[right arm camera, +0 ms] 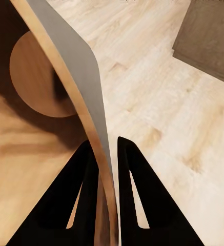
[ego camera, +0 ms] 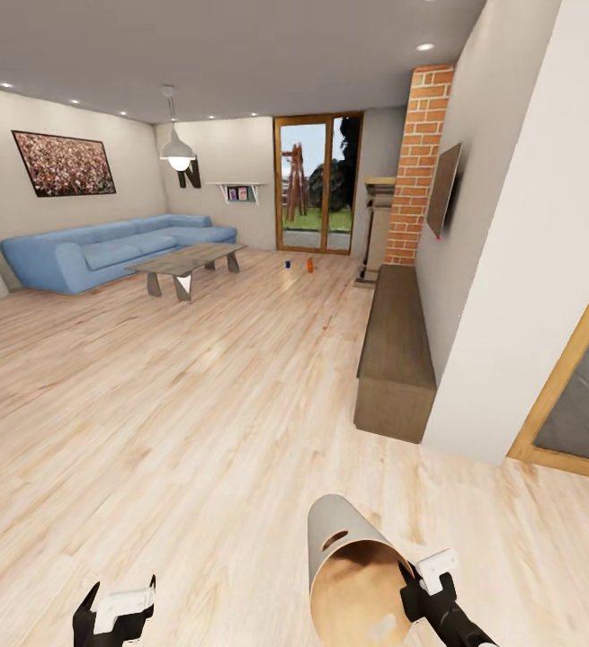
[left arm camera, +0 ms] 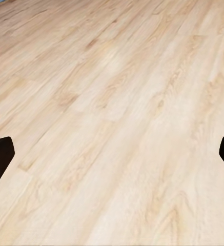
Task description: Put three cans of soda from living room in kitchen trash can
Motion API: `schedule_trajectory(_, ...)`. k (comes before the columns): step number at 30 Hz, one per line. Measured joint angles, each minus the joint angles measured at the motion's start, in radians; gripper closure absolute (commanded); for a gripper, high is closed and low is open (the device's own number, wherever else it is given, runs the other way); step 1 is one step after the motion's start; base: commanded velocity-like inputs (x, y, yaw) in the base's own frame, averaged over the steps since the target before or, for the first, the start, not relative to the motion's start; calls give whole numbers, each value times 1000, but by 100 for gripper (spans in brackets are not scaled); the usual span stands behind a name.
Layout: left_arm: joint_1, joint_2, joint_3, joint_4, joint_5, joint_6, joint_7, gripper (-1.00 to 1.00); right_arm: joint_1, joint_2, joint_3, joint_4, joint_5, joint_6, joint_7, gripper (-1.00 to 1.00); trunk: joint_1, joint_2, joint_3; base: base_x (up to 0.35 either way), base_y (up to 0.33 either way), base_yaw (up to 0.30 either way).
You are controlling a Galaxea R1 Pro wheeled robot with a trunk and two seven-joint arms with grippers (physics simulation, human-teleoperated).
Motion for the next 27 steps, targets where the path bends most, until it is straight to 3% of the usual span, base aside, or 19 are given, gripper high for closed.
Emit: schedule_trajectory(27, 0, 0, 0, 0, 0, 0, 0, -100, 0, 1, 3, 2, 1, 0, -1, 100, 0, 0, -25, 245, 0, 34)
